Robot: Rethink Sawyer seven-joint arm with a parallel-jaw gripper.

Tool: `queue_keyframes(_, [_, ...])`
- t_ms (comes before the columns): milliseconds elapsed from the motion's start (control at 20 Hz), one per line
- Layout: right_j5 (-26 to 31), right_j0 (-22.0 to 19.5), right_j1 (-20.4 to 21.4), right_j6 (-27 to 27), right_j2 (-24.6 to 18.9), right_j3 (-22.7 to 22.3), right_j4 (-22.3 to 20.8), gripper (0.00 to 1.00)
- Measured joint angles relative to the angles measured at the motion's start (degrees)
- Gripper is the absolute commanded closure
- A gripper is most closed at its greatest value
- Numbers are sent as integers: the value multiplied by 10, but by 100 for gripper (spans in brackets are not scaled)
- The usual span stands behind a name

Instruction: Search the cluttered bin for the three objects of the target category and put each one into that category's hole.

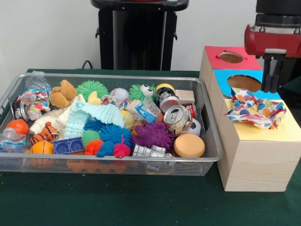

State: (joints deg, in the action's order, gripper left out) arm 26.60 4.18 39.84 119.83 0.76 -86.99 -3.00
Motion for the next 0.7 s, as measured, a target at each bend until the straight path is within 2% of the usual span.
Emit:
queue_keyframes(200, [25, -1, 7, 0, 0, 6, 5, 100])
queue_keyframes(700, [37, -10, 0, 0, 0, 26, 5, 100])
